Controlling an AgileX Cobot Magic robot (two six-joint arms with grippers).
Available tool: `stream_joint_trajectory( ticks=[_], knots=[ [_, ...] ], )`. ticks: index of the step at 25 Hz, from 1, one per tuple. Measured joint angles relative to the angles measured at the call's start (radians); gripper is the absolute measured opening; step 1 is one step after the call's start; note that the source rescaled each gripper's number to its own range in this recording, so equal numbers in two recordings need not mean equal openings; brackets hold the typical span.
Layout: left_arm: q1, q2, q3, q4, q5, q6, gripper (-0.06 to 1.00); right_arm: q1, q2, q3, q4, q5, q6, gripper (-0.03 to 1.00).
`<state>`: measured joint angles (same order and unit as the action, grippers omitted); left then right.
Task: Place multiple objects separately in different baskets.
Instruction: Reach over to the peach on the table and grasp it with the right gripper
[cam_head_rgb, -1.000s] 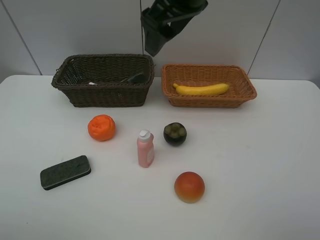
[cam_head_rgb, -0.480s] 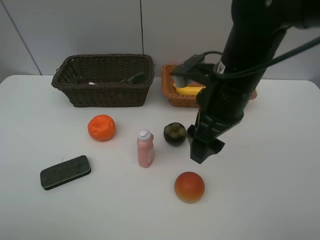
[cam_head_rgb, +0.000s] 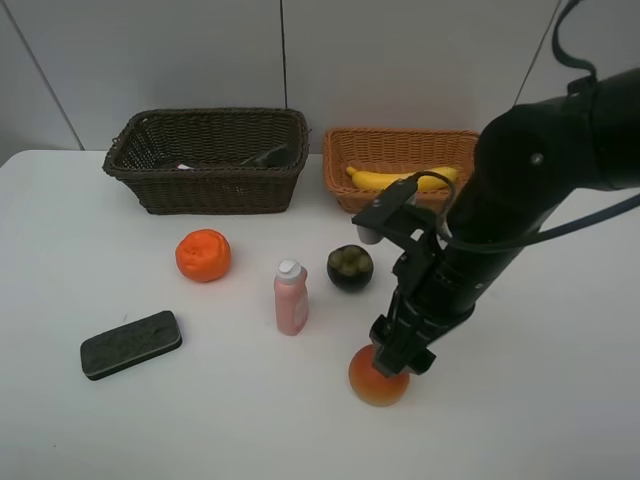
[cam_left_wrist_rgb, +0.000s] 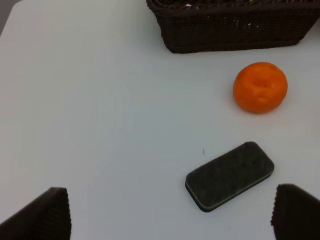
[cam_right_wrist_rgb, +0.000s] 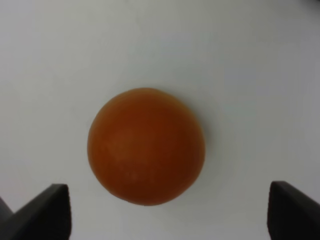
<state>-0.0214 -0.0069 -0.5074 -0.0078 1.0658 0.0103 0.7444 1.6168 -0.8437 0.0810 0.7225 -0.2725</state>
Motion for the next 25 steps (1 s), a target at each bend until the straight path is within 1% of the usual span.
stream_joint_trajectory(
  ticks=[7, 15, 21, 25],
  knots=[
    [0.0, 0.0, 0.0, 0.0, 0.0, 0.0, 1.0, 0.059, 0.05, 0.001, 0.002, -0.062, 0.0, 0.98],
    [0.0, 0.0, 0.0, 0.0, 0.0, 0.0, 1.0, 0.062, 0.123, 0.001, 0.019, -0.08, 0.0, 0.98],
    [0.0, 0.0, 0.0, 0.0, 0.0, 0.0, 1.0, 0.062, 0.161, 0.003, 0.026, -0.119, 0.0, 0.98],
    [0.0, 0.0, 0.0, 0.0, 0.0, 0.0, 1.0, 0.062, 0.189, 0.003, 0.028, -0.129, 0.0, 0.98]
  ],
)
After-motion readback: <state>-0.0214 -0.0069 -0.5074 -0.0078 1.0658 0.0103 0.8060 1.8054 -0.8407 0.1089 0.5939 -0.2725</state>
